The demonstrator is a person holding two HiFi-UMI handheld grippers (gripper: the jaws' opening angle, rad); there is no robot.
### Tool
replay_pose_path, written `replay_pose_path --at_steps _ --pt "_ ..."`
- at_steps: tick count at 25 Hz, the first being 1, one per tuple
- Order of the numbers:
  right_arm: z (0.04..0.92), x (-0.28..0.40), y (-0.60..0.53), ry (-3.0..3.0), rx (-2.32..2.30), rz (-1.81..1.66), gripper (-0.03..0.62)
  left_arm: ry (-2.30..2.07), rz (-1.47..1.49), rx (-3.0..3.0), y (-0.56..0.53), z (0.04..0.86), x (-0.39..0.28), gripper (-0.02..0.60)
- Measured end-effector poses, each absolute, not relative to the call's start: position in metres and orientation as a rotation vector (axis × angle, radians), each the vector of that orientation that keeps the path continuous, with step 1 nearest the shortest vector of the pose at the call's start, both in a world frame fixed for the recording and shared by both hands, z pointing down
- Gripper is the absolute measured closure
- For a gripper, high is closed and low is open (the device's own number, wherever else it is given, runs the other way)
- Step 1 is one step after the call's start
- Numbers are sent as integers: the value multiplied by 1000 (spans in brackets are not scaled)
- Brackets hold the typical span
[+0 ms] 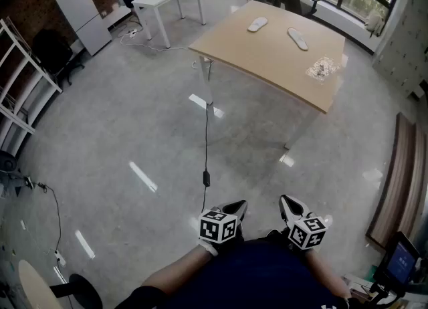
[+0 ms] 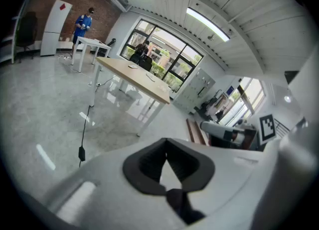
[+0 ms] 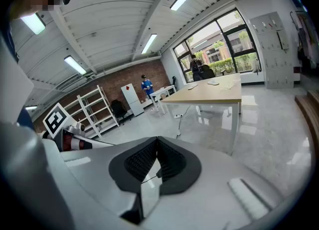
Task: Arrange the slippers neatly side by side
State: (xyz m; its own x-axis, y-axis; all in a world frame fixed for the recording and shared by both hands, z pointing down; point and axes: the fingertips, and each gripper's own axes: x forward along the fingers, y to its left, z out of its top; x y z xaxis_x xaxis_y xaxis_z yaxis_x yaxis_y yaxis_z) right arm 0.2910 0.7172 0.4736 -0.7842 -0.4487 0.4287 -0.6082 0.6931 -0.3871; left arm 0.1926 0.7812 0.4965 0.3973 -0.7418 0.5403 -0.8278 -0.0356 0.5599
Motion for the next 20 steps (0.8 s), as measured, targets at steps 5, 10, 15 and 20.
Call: replay_pose_path --at_steps 5,10,15,20 --pt "471 274 721 -2593 821 735 583 -1370 99 1754 786 500 171 578" --pt "478 274 707 -2570 849 784 583 -1339 114 1757 775 506 171 578" --pt "483 260 667 -2592 819 810 583 -1375 137 1736 739 510 157 578" --pt "483 257 615 -2632 798 829 583 -1434 161 1722 695 507 151 578"
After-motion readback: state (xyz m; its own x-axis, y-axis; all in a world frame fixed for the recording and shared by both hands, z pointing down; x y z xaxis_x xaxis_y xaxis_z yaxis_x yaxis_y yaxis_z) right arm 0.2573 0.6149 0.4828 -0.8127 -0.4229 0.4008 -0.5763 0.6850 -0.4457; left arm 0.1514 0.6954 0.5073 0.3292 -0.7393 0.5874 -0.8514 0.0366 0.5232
